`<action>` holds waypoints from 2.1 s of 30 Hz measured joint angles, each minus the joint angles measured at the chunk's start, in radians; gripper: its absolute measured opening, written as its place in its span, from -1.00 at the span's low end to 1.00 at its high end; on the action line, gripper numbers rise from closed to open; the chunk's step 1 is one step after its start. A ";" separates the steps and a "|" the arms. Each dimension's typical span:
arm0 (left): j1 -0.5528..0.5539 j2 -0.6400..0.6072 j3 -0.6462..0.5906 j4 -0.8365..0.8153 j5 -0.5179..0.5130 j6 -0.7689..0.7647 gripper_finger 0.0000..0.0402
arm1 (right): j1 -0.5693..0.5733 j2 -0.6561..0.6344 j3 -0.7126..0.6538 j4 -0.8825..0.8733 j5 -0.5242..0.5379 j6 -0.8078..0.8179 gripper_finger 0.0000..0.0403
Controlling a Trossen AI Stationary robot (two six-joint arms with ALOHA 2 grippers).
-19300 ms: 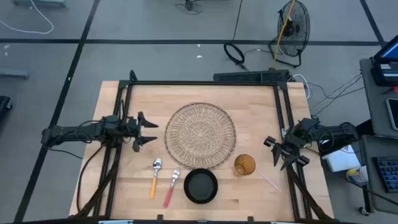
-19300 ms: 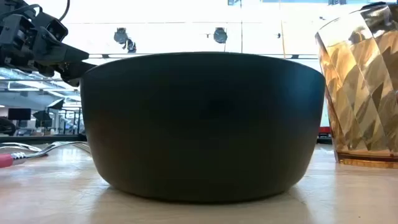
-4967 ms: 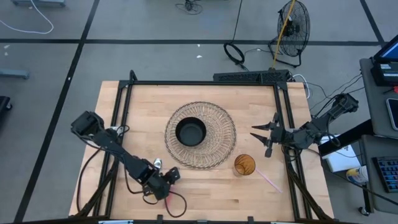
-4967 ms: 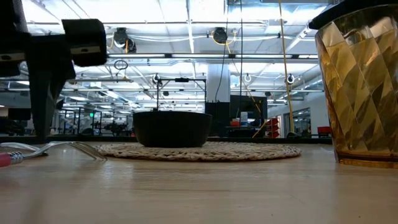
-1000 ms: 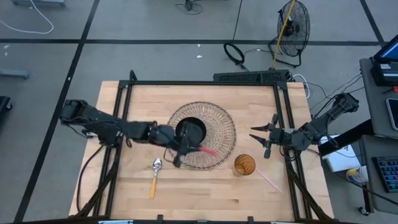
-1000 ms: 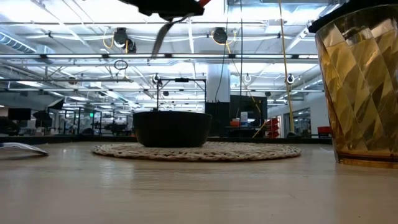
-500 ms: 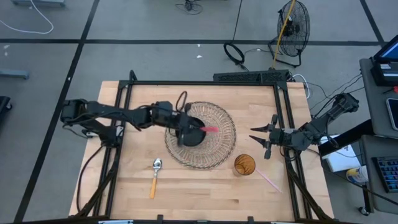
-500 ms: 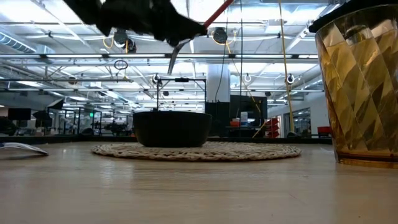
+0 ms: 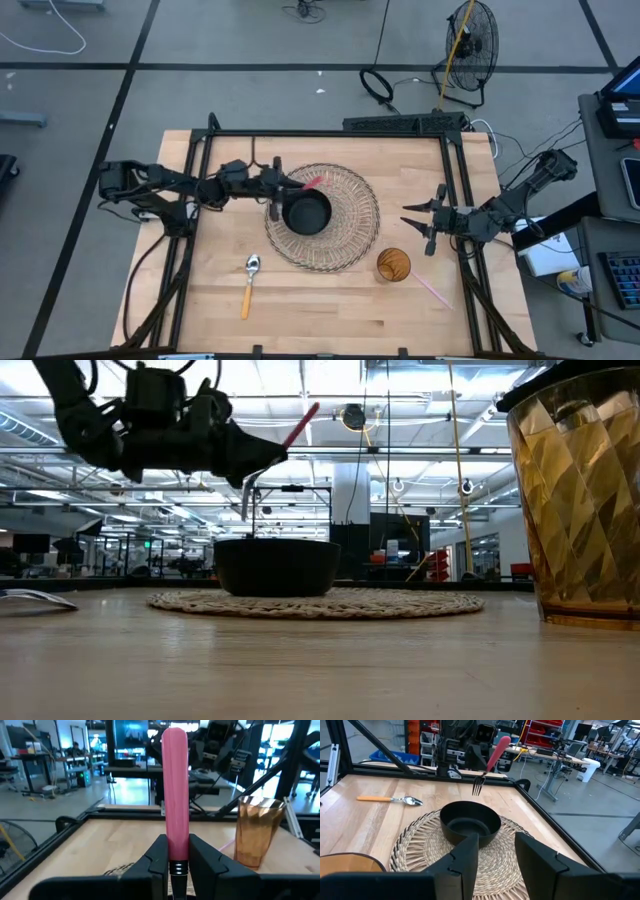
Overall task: Pick & Place Utensil
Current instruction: Put the pink fork into the black bowl
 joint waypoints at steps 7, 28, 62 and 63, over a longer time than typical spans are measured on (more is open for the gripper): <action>-0.004 0.019 -0.027 0.046 -0.024 -0.056 -0.65 | 0.000 0.001 0.000 0.043 0.003 -0.029 -0.37; -0.033 0.143 -0.021 0.168 0.061 -0.123 -0.75 | 0.000 0.001 0.000 0.113 0.002 -0.082 -0.37; -0.514 0.043 -0.021 -0.252 -0.115 -0.139 -0.70 | -0.001 0.001 0.000 0.113 0.002 -0.107 -0.37; -0.508 0.040 -0.021 -0.208 -0.126 -0.115 -0.71 | -0.001 0.000 0.000 0.113 0.002 -0.106 -0.37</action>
